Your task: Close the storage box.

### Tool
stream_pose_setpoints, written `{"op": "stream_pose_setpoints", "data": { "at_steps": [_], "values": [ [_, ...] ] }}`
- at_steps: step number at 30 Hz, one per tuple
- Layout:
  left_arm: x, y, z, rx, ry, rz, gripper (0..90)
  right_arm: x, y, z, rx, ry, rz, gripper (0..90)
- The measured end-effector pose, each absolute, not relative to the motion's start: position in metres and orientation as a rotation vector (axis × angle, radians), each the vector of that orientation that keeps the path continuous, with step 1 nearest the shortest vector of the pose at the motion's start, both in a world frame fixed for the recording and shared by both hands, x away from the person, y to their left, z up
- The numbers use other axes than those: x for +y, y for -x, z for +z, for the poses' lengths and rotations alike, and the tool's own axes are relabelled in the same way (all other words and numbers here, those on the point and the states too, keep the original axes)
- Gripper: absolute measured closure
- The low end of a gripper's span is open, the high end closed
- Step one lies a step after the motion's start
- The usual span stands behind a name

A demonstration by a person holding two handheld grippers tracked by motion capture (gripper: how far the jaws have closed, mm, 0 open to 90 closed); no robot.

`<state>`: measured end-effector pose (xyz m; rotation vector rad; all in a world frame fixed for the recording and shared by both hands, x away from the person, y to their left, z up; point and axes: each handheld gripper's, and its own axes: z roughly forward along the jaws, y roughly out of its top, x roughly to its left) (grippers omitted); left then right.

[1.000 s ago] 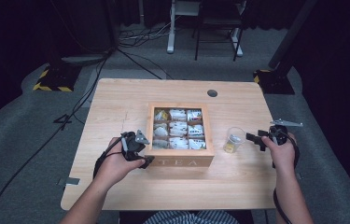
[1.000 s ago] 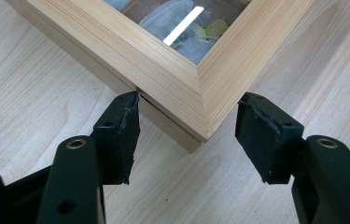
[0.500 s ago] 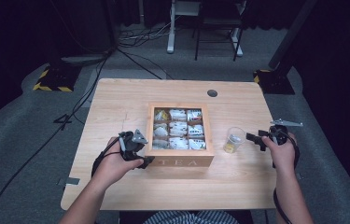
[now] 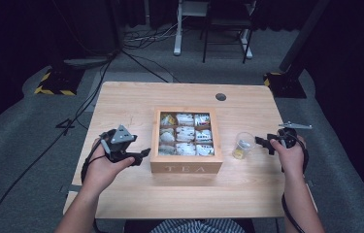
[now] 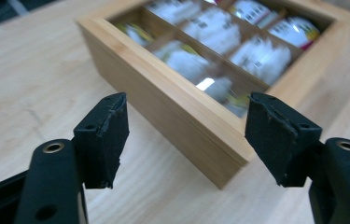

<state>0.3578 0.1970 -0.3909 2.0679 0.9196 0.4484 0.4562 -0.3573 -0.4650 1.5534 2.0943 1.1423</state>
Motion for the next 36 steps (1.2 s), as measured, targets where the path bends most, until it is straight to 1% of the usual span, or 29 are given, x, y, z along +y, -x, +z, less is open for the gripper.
{"op": "stream_pose_setpoints", "data": {
  "at_steps": [4, 8, 9, 11, 15, 20, 25, 36],
  "values": [
    [0.210, -0.357, -0.390, 0.952, -2.007, 0.494, 29.1, -0.354, -0.459, -0.467, 2.105, -1.554, 1.134, 29.5],
    [0.220, -0.359, -0.392, 0.989, -1.980, 0.535, 25.2, -0.354, -0.460, -0.468, 2.103, -1.559, 1.120, 29.6],
    [0.228, -0.362, -0.394, 1.020, -1.968, 0.555, 24.3, -0.355, -0.461, -0.469, 2.103, -1.560, 1.115, 29.6],
    [0.234, -0.365, -0.399, 1.048, -1.962, 0.564, 23.3, -0.356, -0.461, -0.470, 2.097, -1.566, 1.110, 28.9],
    [0.246, -0.373, -0.412, 1.131, -1.945, 0.539, 22.5, -0.360, -0.461, -0.474, 2.094, -1.563, 1.109, 26.5],
    [0.259, -0.384, -0.424, 1.173, -1.943, 0.593, 20.3, -0.366, -0.461, -0.481, 2.083, -1.570, 1.098, 24.3],
    [0.265, -0.396, -0.439, 1.221, -1.913, 0.639, 20.5, -0.370, -0.459, -0.486, 2.086, -1.563, 1.079, 22.7],
    [0.269, -0.415, -0.468, 1.297, -1.937, 0.639, 20.7, -0.372, -0.455, -0.498, 2.127, -1.478, 1.051, 20.7]
  ]
}}
